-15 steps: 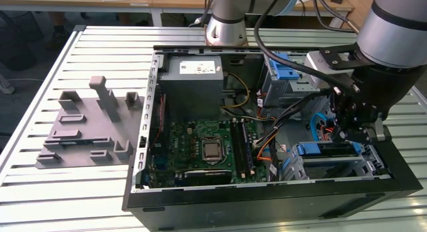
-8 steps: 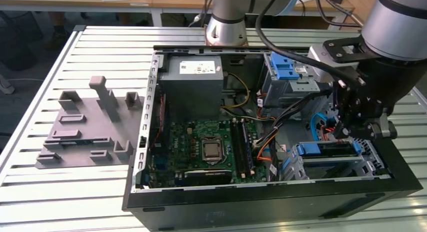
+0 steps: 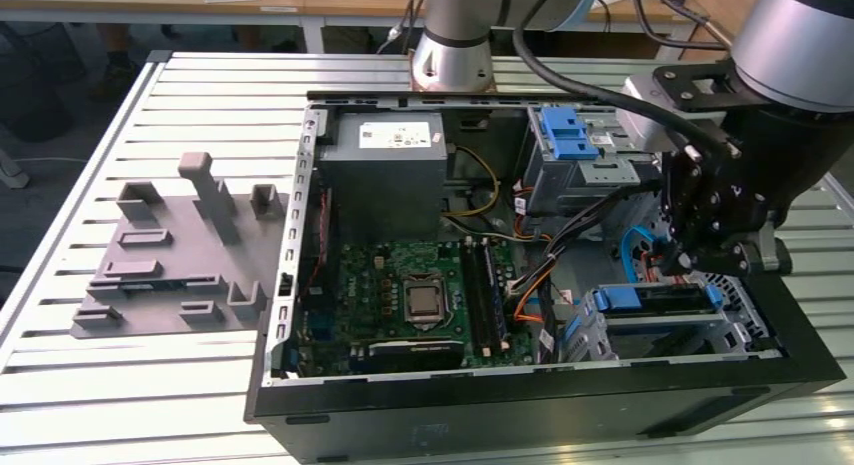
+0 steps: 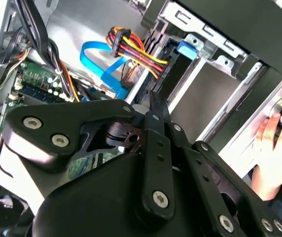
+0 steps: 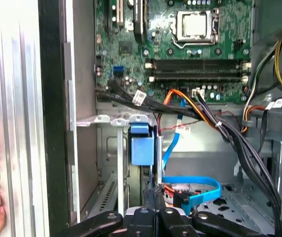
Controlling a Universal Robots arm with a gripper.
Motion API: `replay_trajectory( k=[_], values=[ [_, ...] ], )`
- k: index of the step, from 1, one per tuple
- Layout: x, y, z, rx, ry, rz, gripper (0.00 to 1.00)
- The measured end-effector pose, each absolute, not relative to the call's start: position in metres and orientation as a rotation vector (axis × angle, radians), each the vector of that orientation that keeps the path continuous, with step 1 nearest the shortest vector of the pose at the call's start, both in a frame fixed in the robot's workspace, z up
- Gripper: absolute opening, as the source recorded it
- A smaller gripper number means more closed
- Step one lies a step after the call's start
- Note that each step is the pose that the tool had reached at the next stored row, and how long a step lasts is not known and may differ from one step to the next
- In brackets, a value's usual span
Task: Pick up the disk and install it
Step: 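Insert the second disk wire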
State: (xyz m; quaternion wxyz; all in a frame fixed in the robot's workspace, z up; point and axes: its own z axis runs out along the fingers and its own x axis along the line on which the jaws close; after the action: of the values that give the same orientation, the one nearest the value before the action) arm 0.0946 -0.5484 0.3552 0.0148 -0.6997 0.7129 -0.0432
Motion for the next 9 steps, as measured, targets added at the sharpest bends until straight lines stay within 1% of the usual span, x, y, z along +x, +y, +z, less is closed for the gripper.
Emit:
replay_trajectory(
  k=[3, 9],
  values=[
    [0.0945, -0.5483, 0.3578, -2.187, 2.227, -0.117, 0.11],
    [0.0945, -0.5482, 0.3636, -2.188, 2.228, -0.114, 0.11]
  ],
)
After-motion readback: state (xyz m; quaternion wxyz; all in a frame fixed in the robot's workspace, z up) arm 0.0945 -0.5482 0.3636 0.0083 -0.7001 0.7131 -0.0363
